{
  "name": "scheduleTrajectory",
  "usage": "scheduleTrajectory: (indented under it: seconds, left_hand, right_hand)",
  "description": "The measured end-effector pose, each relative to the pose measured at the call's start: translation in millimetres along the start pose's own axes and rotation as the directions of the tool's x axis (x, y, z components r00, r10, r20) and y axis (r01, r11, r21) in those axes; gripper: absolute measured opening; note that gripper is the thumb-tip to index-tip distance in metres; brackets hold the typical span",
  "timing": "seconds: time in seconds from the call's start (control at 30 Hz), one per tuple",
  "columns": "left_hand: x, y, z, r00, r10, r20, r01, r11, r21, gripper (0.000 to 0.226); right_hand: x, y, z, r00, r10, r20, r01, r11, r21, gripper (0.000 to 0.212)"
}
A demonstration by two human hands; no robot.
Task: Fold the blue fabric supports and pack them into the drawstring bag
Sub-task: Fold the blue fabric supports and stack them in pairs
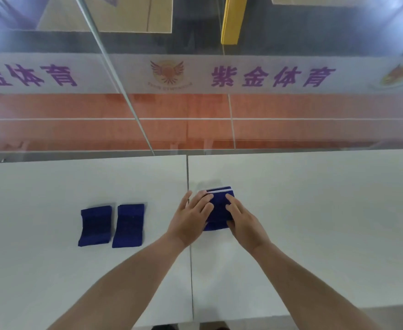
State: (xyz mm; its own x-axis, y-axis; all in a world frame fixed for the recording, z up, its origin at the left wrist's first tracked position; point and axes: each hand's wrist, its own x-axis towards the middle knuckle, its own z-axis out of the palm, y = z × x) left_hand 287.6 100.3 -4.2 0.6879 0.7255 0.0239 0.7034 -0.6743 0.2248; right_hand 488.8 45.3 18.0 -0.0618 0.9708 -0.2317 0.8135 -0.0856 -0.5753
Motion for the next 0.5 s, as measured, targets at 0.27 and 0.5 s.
scheduleTrajectory:
  seconds: [0.27, 0.5]
  left_hand:
    - [-19.5, 11.4, 21.0, 0.995, -0.039, 0.094, 0.044, 0.998, -0.054, 0.039]
    - [17.1, 10.6, 12.9, 0.92, -0.377, 0.103, 0.391, 0.886, -0.251, 0.05]
  right_hand:
    - [-9.4, 21.1, 21.2, 0.998, -0.033, -0.05, 0.028, 0.994, -0.107, 0.03]
    - [9.1, 10.3, 12.4, 0.966, 0.257, -0.035, -0.249, 0.956, 0.155, 0.052]
